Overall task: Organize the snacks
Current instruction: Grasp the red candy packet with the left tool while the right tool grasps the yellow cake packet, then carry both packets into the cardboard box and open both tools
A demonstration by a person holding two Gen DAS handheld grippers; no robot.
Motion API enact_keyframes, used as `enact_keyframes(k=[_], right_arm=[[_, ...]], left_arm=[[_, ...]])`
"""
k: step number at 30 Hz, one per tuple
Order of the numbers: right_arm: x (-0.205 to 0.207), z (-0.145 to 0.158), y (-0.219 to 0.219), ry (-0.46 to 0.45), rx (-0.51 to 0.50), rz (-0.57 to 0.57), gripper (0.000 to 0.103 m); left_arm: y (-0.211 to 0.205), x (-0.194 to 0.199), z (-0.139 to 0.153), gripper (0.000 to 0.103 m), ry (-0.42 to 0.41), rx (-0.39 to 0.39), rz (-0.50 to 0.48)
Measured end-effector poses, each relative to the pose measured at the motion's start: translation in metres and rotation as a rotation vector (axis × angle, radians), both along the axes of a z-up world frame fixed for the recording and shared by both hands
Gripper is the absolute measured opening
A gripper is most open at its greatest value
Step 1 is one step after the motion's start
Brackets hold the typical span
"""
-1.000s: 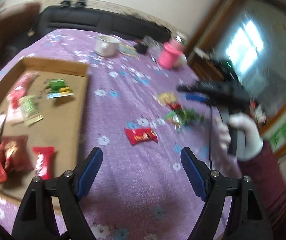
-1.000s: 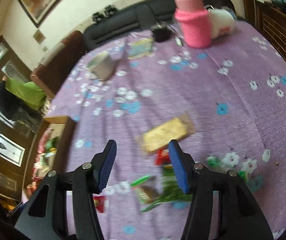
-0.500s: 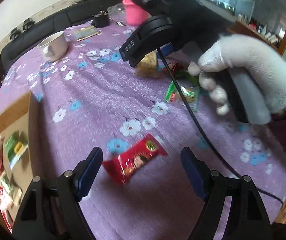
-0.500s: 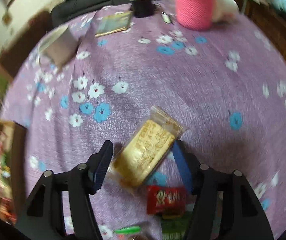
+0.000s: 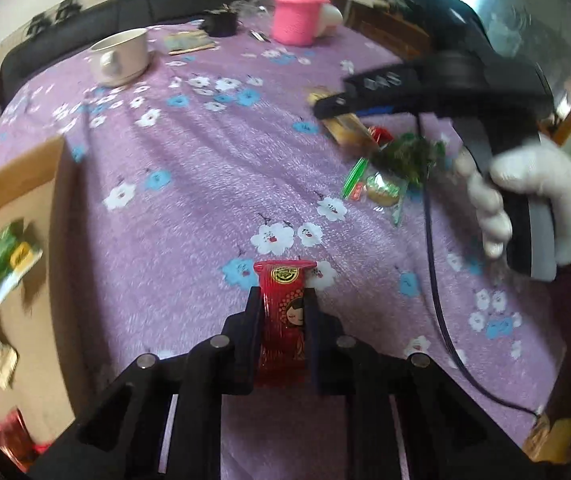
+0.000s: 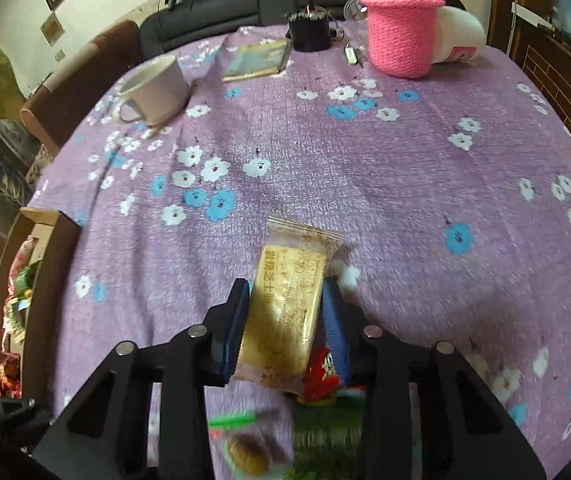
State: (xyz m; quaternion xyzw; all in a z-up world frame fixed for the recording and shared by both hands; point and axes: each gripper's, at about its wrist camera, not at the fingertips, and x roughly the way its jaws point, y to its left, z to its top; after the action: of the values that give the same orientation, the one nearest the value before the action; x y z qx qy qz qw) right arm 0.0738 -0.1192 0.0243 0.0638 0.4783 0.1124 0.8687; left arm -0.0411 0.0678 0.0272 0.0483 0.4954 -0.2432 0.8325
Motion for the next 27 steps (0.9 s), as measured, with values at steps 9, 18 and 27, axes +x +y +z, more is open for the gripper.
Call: enact_keyframes(k=[9,18,27], right_arm=[[-0.050,0.037,0.007,-0.071,0.110,0.083,0.038],[-0.084,0.068,0.080,-0.083,0.219,0.292,0.038],[-0.085,0.054,0.193,-0.002,0.271,0.459,0.038]], left_arm=[[0.033,-0.033,0.035,0.017,-0.051,-0.145,0.092],[0.123,-0.045,0.070,0.018,-0.148,-0.251,0.336],[0.194,-0.023,0.022,0.018,-0.035,-0.326,0.538]])
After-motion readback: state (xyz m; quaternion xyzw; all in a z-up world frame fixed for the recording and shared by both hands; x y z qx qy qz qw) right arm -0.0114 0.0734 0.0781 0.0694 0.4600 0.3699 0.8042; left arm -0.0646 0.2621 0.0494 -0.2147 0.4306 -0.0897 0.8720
